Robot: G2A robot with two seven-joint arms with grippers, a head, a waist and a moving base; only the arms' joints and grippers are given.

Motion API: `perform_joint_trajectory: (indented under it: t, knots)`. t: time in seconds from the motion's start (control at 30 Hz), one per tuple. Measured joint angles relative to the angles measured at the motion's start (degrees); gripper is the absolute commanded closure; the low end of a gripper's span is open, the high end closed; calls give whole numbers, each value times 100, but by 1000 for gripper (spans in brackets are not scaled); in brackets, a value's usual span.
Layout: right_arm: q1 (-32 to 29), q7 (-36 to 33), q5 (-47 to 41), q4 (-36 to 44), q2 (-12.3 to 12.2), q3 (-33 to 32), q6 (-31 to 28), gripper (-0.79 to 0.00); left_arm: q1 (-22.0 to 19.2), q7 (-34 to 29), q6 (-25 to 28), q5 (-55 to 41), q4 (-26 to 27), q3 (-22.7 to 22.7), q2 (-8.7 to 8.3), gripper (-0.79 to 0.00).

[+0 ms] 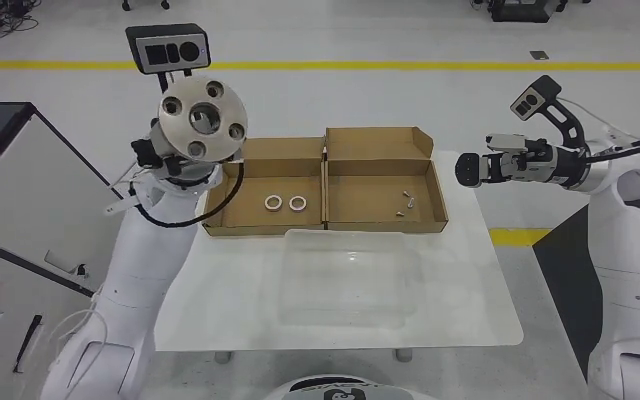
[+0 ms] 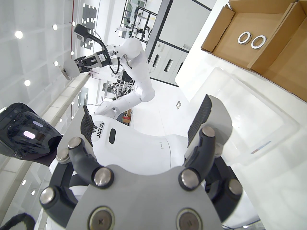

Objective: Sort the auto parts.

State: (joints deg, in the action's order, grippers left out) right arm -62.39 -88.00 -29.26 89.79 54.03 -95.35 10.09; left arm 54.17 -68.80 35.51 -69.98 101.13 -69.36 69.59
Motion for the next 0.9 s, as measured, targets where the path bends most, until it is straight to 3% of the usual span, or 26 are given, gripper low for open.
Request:
perform_joint_trajectory:
  t: [0.4,0.67,0.9]
  knots:
    - [0,0,0,0,0,0,0,-785,24,215,213,1576,-154,-97,127,0]
    - [0,0,0,0,0,0,0,-785,67,25,25,599,4,-37,222,0]
    - [0,0,0,0,0,0,0,-785,131,-300,-299,-454,81,-281,403,0]
